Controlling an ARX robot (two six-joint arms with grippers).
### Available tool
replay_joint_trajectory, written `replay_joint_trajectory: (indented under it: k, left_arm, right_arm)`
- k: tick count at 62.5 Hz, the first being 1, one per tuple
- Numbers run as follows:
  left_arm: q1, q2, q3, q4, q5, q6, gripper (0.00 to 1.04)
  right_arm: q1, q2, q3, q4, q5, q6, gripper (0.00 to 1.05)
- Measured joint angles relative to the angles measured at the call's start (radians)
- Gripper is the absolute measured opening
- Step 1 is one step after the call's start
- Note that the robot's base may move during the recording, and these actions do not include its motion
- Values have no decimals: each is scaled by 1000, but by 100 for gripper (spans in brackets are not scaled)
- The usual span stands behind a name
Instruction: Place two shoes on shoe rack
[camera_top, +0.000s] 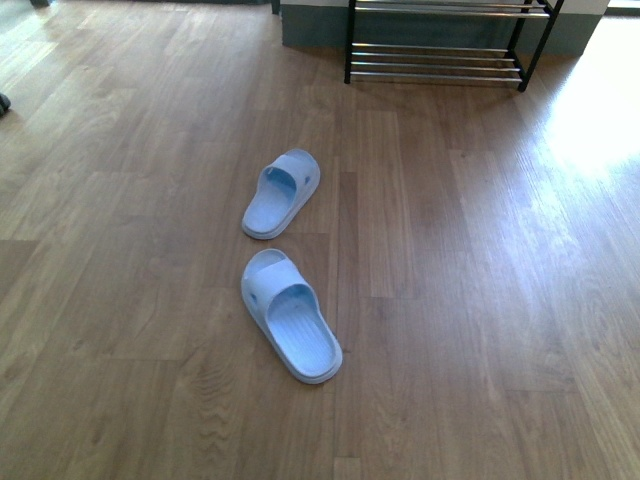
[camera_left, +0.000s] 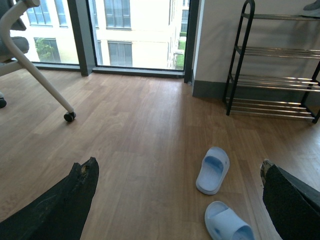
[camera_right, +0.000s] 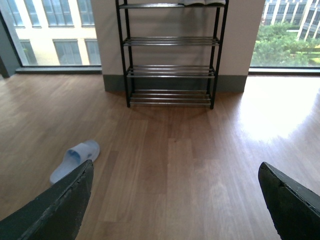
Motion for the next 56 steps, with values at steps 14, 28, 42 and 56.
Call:
replay_joint_trajectory:
  k: [14, 28, 42, 56]
  left_arm:
    - [0, 0, 0, 0, 0, 0, 95]
    - [0, 0, 0, 0, 1, 0, 95]
    - [-95, 380, 142, -193, -368, -337, 95]
    - [-171, 1042, 314, 121, -303, -380, 95]
  right_arm:
    - [0, 0, 0, 0, 0, 0, 96]
    - [0, 2, 0, 0, 2, 0, 96]
    - [0, 1, 0, 0, 1, 0, 96]
    - [0, 1, 0, 0, 0, 0, 96]
